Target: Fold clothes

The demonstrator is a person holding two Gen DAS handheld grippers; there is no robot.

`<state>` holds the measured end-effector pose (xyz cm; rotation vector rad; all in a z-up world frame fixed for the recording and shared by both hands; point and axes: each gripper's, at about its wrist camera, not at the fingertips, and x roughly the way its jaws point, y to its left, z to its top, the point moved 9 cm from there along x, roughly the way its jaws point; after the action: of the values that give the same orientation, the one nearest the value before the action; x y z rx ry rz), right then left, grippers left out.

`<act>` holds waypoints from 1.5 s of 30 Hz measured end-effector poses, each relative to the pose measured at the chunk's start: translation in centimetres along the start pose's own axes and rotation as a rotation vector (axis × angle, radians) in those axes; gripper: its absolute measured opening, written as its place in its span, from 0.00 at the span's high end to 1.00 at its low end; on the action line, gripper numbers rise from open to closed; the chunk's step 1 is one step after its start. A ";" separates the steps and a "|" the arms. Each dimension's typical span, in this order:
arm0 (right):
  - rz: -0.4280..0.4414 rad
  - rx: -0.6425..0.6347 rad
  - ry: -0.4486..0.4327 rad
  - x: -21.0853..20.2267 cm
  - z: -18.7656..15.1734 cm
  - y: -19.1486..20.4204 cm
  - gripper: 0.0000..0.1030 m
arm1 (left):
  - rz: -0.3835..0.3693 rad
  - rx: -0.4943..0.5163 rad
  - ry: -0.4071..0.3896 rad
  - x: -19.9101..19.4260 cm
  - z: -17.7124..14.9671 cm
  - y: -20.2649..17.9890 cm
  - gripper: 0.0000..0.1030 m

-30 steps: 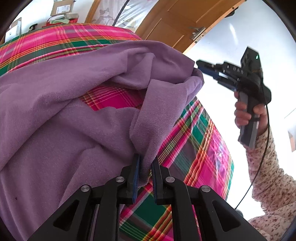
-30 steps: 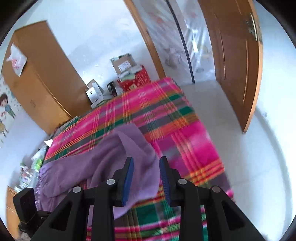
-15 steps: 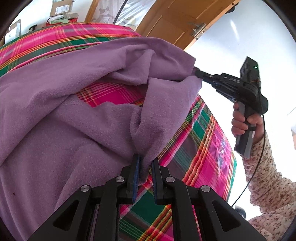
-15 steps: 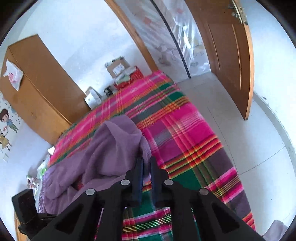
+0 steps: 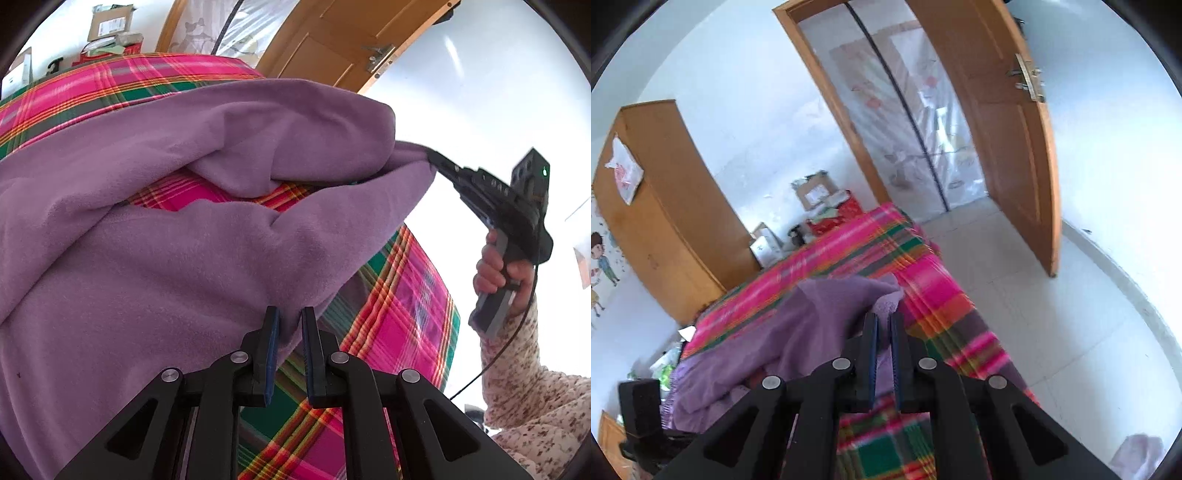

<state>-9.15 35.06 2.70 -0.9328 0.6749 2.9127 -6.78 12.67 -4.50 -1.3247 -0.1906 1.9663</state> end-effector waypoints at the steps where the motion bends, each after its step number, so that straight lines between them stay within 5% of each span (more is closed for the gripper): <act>1: -0.015 0.011 -0.004 -0.4 -0.5 -0.5 0.93 | -0.002 -0.001 0.002 0.1 0.1 0.1 0.89; 7: -0.070 0.011 -0.017 -2.4 -3.1 -2.1 0.93 | -0.006 -0.005 0.020 -0.2 0.1 0.4 0.89; 17: -0.038 0.013 0.182 -0.9 -6.5 -4.9 0.89 | -0.008 -0.015 0.033 -0.3 0.0 0.7 0.89; 20: 0.048 0.052 0.226 -0.6 -6.0 -5.2 0.85 | -0.006 -0.024 0.033 -0.1 0.0 0.7 0.86; 25: 0.079 0.086 0.252 2.2 -4.3 -6.2 0.70 | 0.006 -0.029 0.032 0.4 -0.1 0.5 0.66; 29: 0.104 0.113 0.273 4.4 -2.9 -7.0 0.68 | 0.067 0.011 0.027 0.5 -0.4 0.0 0.52; 42: 0.110 -0.022 0.330 8.7 -3.5 -5.2 0.66 | 0.321 0.088 0.081 -1.2 -3.9 1.4 0.51; 45: 0.110 -0.056 0.343 9.6 -3.7 -4.7 0.82 | 0.334 0.054 0.070 -1.9 -4.3 2.0 0.51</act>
<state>-14.36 36.70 -7.21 -1.4681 0.6776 2.9043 -3.76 8.85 -6.08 -1.4612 0.1249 2.1769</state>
